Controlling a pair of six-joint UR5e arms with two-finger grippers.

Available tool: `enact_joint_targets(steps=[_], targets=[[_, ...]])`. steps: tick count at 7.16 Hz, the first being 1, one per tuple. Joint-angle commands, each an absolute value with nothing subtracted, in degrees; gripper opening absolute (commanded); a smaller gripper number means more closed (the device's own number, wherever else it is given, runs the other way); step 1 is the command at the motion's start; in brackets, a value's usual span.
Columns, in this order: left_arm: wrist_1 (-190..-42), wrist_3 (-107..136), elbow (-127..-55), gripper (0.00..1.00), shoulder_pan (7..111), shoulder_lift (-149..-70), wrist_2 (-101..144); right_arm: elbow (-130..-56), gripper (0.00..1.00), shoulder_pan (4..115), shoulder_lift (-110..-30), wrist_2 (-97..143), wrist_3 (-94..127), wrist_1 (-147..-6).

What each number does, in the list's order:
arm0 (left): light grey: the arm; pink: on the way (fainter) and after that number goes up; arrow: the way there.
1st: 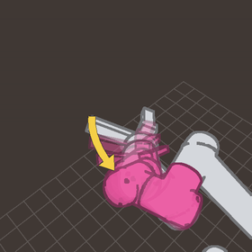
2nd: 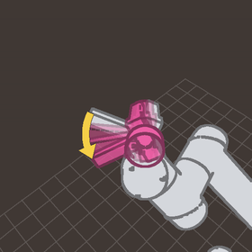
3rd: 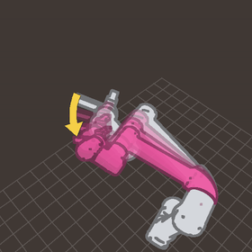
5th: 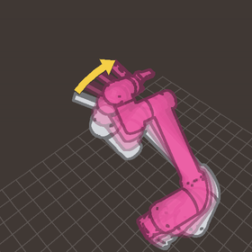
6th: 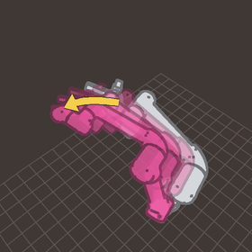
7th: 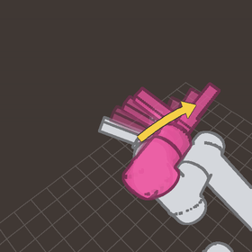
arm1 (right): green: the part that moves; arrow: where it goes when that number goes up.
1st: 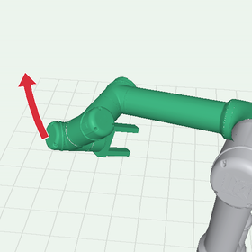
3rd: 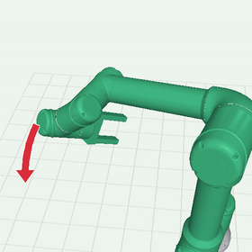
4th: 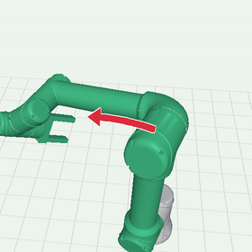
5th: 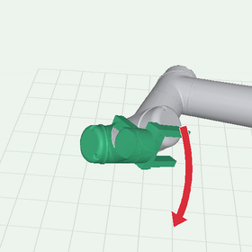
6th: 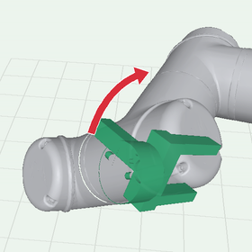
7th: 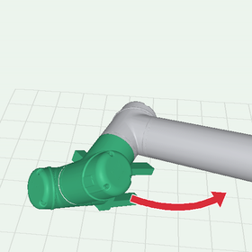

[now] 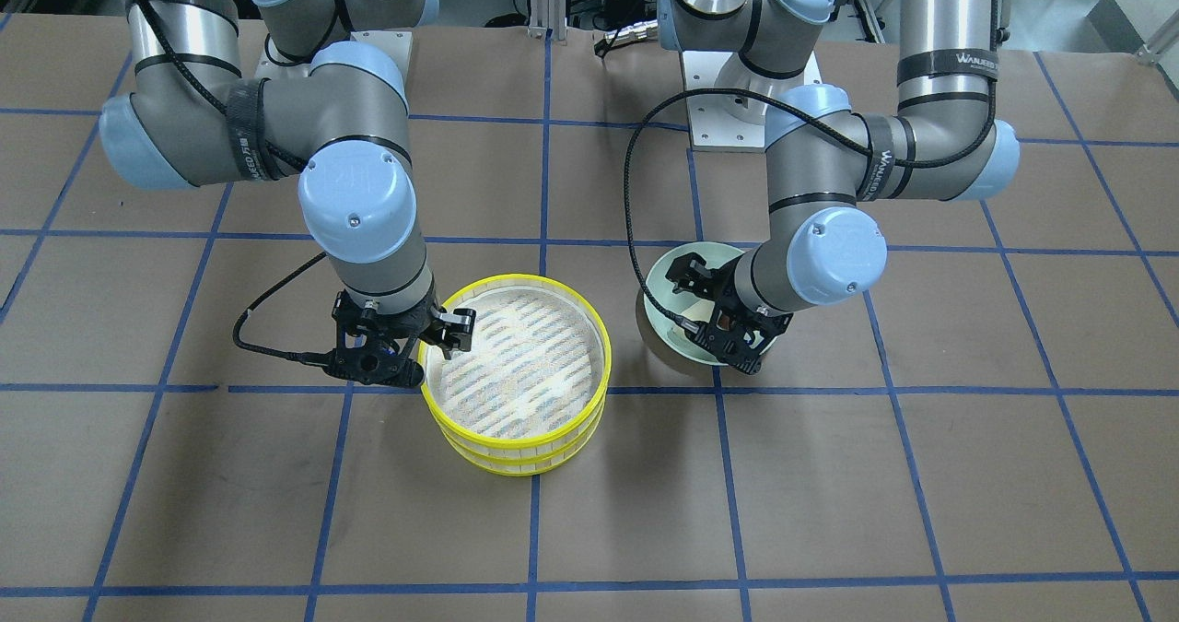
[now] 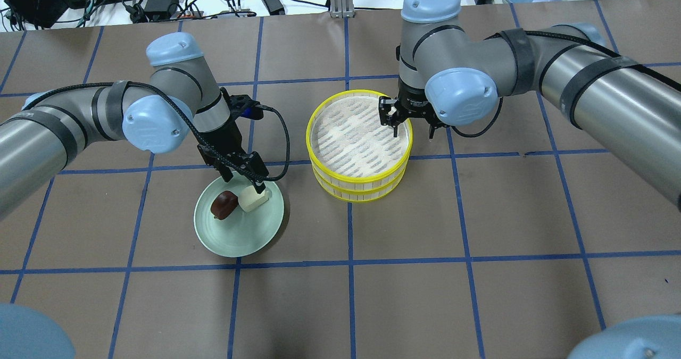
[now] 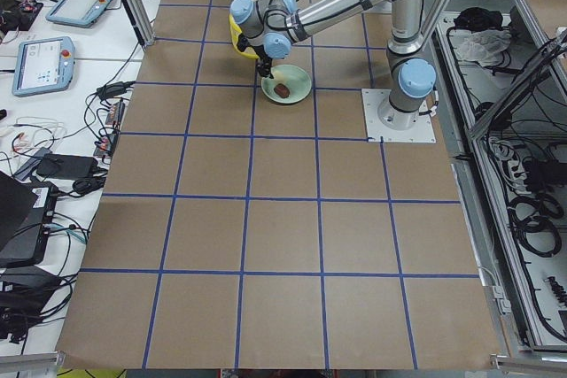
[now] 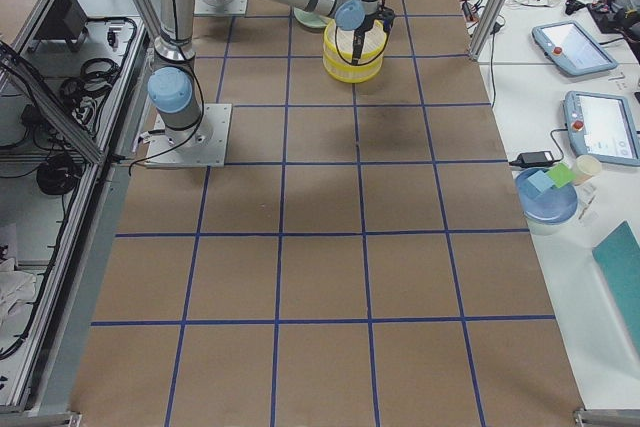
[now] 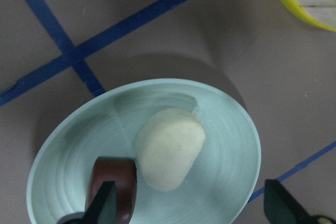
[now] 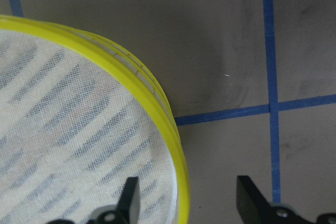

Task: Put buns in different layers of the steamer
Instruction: 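Grasp the white bun with the left gripper while the right lifts the top tier aside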

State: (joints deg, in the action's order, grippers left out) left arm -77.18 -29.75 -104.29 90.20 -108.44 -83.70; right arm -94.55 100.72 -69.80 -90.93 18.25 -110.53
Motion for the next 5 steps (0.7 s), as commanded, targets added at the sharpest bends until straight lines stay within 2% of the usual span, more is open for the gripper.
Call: enact_joint_targets(steps=[1, 3, 5], targets=[[-74.54, -30.67, -104.33, 1.0, 91.49, -110.03, -86.82, -94.57, 0.27, 100.72, -69.7, -89.21, 18.28, -110.48], [-72.26, -31.11, -104.33, 1.0, 91.84, -111.44, -88.68, -94.57, 0.11, 100.64, -69.7, -89.47, 17.85, -110.48], [-71.63, -32.35, -104.41, 1.0, 91.93, -112.85, -88.42, -94.4, 0.11, 100.55, -71.18, -90.17, 17.67, -108.74]])
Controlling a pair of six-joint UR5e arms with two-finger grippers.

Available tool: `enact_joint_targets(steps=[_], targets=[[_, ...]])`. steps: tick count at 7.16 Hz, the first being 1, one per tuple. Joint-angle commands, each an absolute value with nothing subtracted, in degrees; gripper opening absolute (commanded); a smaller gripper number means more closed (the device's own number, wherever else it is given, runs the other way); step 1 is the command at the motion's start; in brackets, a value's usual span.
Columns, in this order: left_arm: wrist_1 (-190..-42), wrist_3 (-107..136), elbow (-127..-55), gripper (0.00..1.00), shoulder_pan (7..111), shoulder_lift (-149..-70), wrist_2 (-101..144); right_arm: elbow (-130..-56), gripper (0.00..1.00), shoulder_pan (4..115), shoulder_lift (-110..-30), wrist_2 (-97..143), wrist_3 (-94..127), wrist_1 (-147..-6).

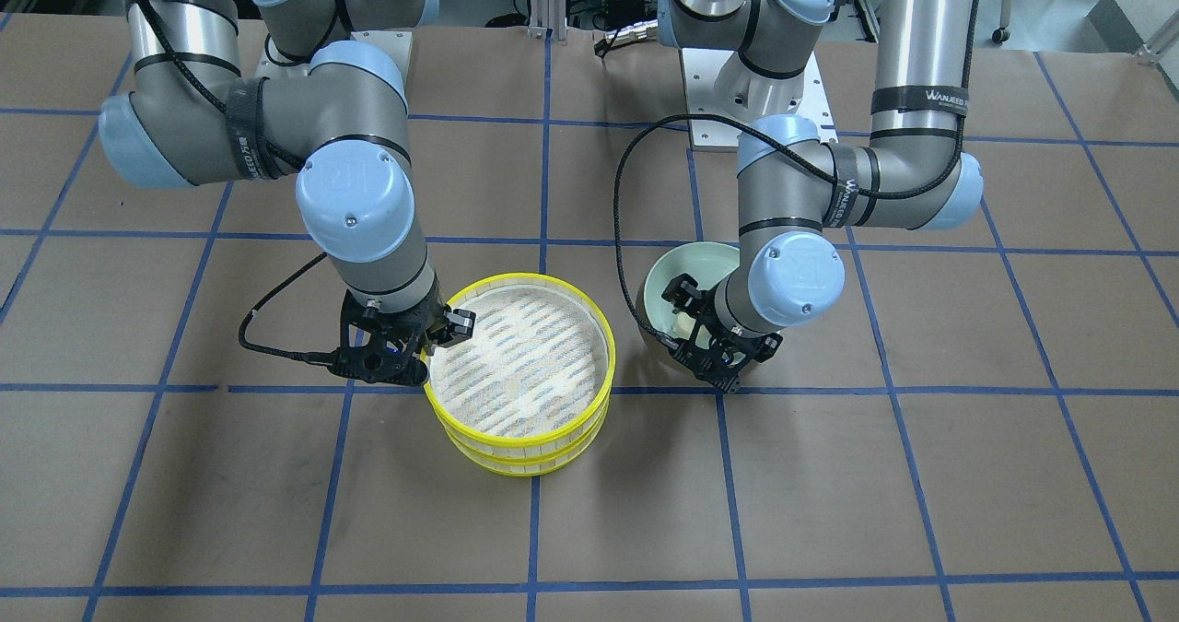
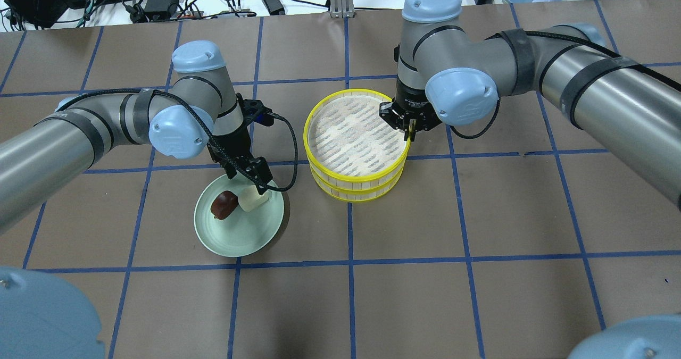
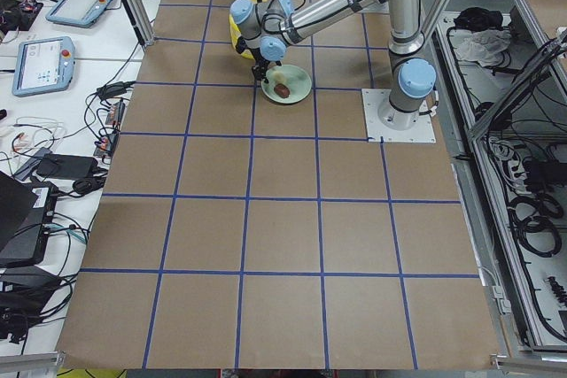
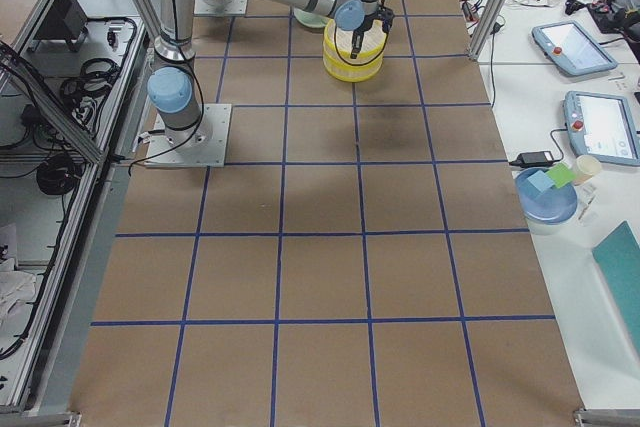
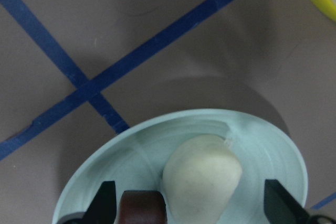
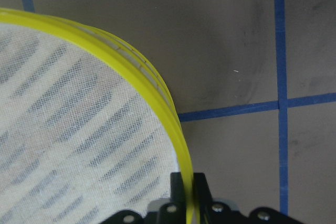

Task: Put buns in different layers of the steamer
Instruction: 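Grasp the white bun with the left gripper while the right lifts the top tier aside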

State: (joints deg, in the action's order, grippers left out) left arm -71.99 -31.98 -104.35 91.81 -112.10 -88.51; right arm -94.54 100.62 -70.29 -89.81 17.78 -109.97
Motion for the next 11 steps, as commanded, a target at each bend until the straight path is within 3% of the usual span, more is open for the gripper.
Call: enact_joint_targets(steps=[1, 2, 5, 8, 11], targets=[[-71.63, -32.52, -104.41, 1.0, 91.93, -112.85, -88.68, -93.96, 0.11, 100.46, -73.8, -90.18, 17.49, -106.37], [-71.63, -32.95, -104.41, 0.85, 92.02, -112.85, -88.86, -93.78, 0.11, 99.68, -76.35, -90.18, 16.36, -103.22], [-71.63, -33.22, -104.33, 0.0, 92.02, -113.03, -91.03, -93.69, 0.12, 93.46, -81.98, -92.27, 5.93, -96.35], [-71.98, -32.87, -101.71, 0.0, 92.02, -111.89, -92.19, -93.69, 0.11, 85.27, -83.41, -95.09, -7.0, -94.4], [-73.47, -32.26, -97.05, 0.0, 92.55, -109.61, -91.94, -93.87, 0.1, 84.81, -83.85, -96.06, -7.91, -93.52]])
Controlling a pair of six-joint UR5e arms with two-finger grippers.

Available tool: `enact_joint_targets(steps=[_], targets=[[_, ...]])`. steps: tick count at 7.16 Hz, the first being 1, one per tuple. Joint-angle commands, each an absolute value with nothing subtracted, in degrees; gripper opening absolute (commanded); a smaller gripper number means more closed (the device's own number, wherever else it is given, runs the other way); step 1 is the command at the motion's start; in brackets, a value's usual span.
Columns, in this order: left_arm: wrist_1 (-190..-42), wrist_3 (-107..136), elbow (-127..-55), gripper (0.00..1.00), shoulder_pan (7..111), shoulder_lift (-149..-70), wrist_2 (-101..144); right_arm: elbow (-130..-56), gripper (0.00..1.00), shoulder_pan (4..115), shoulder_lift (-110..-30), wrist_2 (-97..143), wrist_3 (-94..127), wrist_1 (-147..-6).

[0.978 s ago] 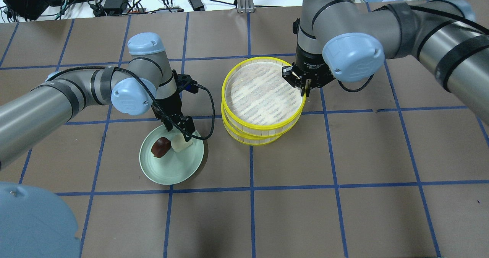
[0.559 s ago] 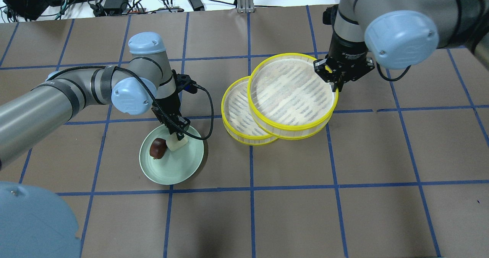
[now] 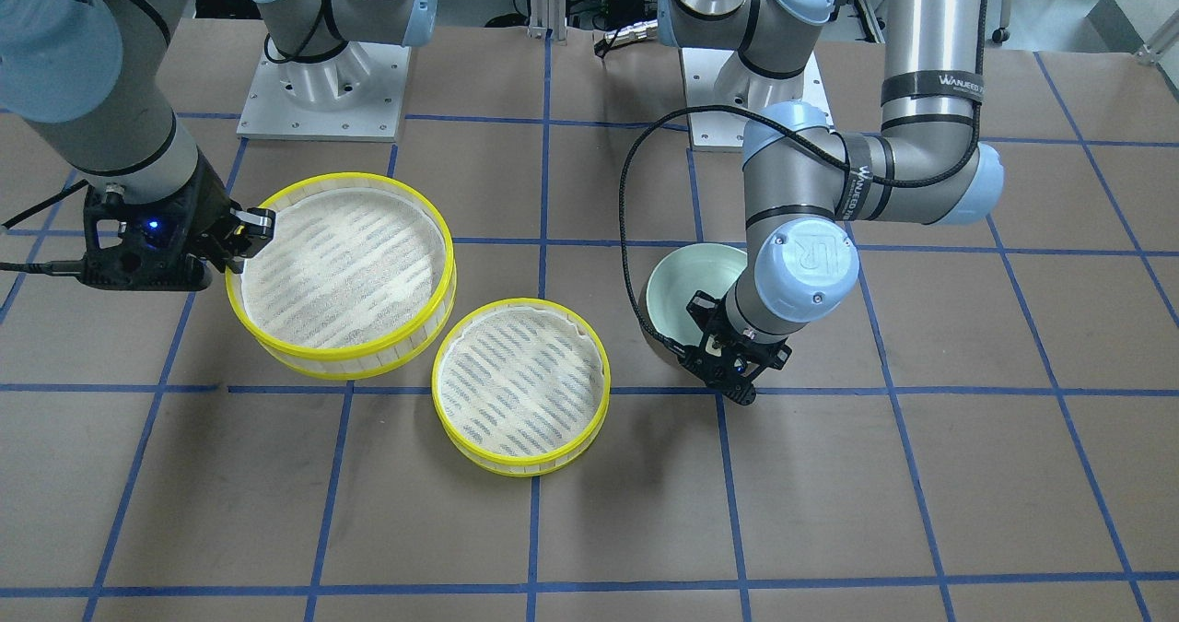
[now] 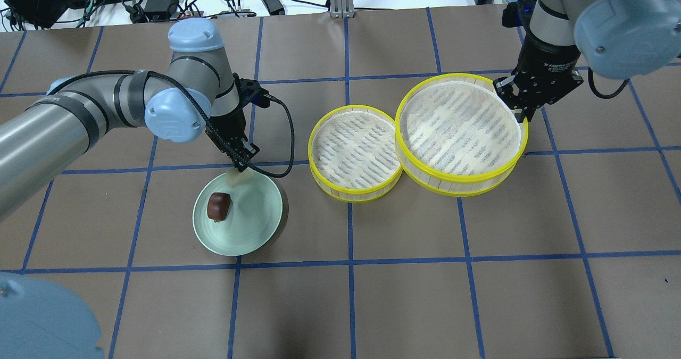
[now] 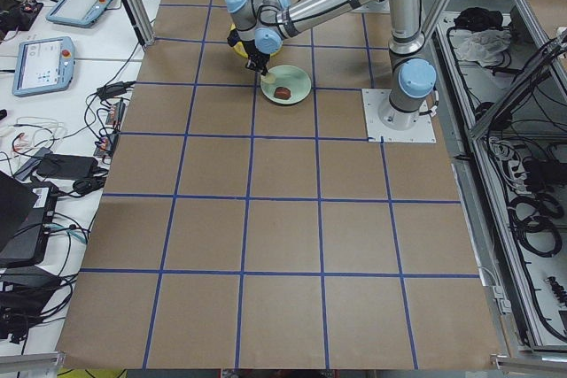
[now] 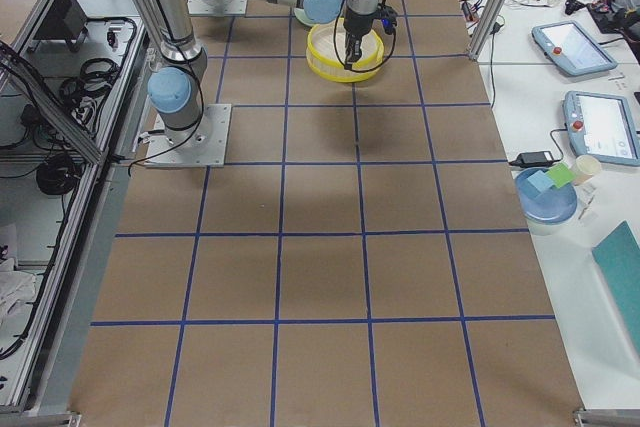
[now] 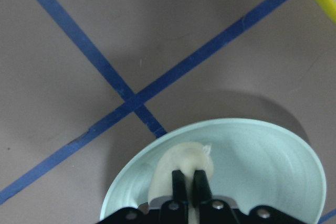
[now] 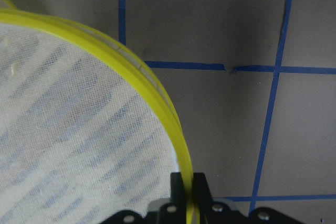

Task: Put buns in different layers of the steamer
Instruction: 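Carry the white bun with the left gripper into the lower steamer tier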

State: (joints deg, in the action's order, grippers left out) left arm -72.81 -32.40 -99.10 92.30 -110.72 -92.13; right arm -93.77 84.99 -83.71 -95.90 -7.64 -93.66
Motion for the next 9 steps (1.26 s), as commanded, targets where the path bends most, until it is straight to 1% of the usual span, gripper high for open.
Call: enact_joint_targets(steps=[1, 4, 5, 9], targets=[[-73.3, -31.65, -95.47, 0.0, 93.07, -108.64, -91.5, -93.95, 0.1, 84.81, -83.85, -95.98, -7.91, -93.52], [-68.23, -16.03, -92.82, 0.0, 97.54, -108.02, -84.31, -94.22, 0.1, 84.9, -83.85, -95.98, -7.74, -93.52], [-60.29, -11.38, -92.9, 0.0, 98.69, -108.71, -78.02, -94.22, 0.11, 84.9, -83.85, -95.98, -7.65, -93.52], [-53.62, -9.32, -93.69, 0.0, 103.53, -112.66, -68.93, -94.31, 0.08, 85.08, -83.85, -95.89, -6.94, -93.6]])
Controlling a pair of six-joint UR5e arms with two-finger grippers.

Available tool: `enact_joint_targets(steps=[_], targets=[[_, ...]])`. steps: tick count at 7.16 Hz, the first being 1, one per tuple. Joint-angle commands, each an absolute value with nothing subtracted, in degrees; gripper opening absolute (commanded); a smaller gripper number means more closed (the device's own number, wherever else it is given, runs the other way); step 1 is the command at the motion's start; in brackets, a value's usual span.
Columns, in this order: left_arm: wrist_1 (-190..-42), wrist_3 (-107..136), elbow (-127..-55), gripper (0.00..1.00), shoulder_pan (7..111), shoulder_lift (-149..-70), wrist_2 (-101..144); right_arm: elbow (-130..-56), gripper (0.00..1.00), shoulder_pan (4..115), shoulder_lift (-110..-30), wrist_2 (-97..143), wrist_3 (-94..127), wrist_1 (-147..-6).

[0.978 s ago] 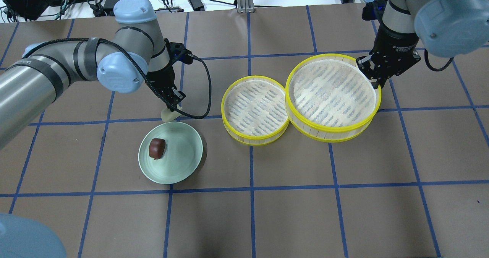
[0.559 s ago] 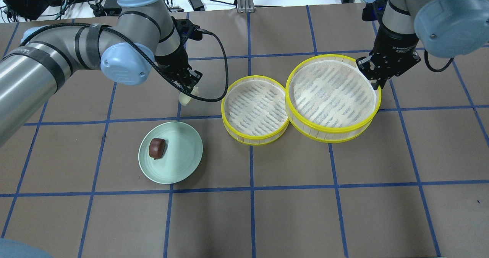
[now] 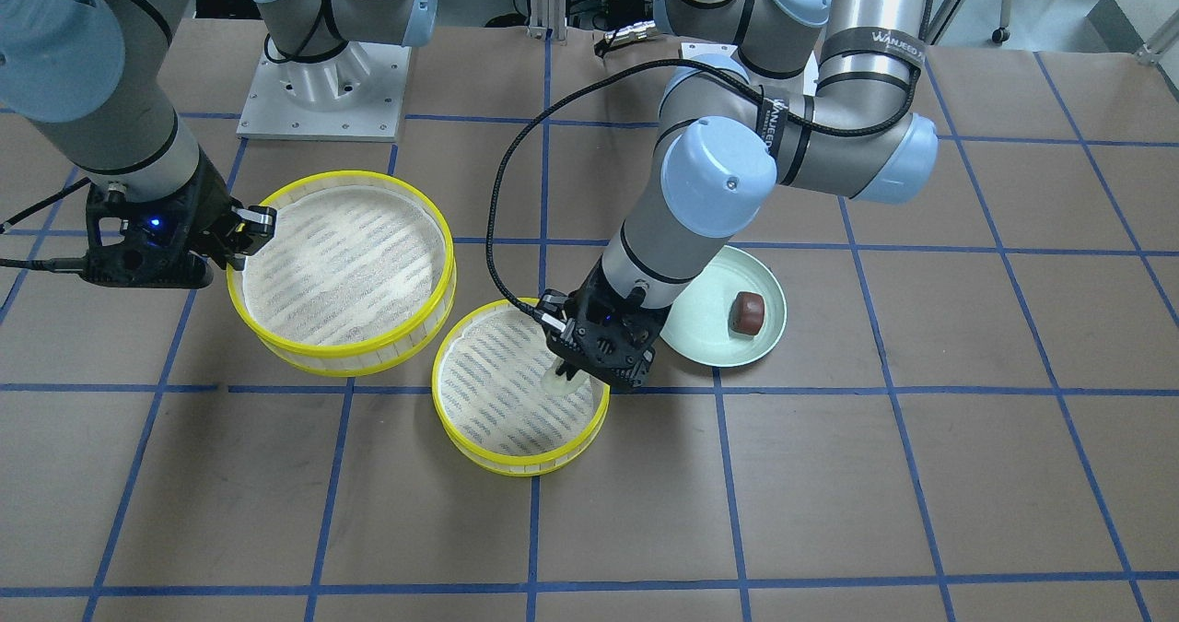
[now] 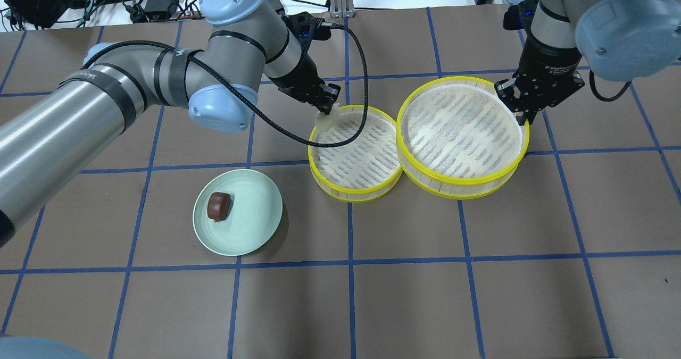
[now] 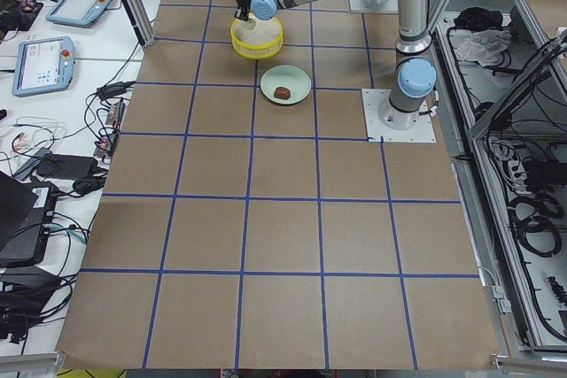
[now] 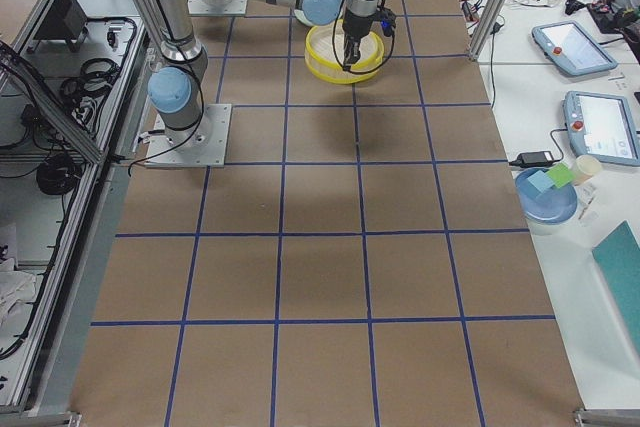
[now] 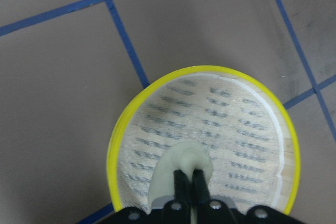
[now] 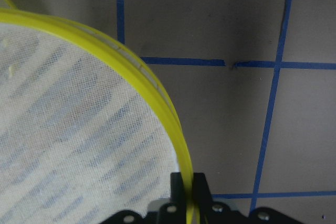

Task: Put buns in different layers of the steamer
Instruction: 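Carry the white bun with the left gripper into the lower steamer tier, then release the bun and raise the left gripper while the right restacks the tier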

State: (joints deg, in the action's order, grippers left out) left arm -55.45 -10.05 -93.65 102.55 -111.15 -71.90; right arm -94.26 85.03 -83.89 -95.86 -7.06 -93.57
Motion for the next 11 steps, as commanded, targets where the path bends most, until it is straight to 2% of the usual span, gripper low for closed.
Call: enact_joint_targets(steps=[1, 2, 3, 7, 9, 11], targets=[[-52.22, -9.32, -93.69, 0.0, 103.54, -114.07, -66.12, -94.22, 0.08, 85.08, -83.85, -95.98, -6.94, -93.6], [-52.12, -9.32, -93.69, 0.65, 103.54, -114.08, -66.18, -94.22, 0.08, 85.08, -83.85, -95.89, -6.86, -93.6], [-52.21, -9.49, -93.69, 1.0, 103.45, -113.56, -66.96, -94.22, 0.08, 85.08, -83.85, -95.89, -6.94, -93.6], [-66.4, -10.11, -92.99, 1.0, 101.26, -108.39, -86.6, -93.69, 0.09, 85.08, -83.41, -95.98, -6.86, -94.22], [-76.95, -10.19, -93.16, 1.0, 93.82, -104.69, -89.55, -93.6, 0.1, 85.69, -83.06, -94.93, -4.33, -94.57], [-83.82, -11.33, -94.38, 1.0, 87.38, -103.27, -90.88, -92.99, 0.1, 91.1, -79.03, -93.43, 6.11, -98.4]])
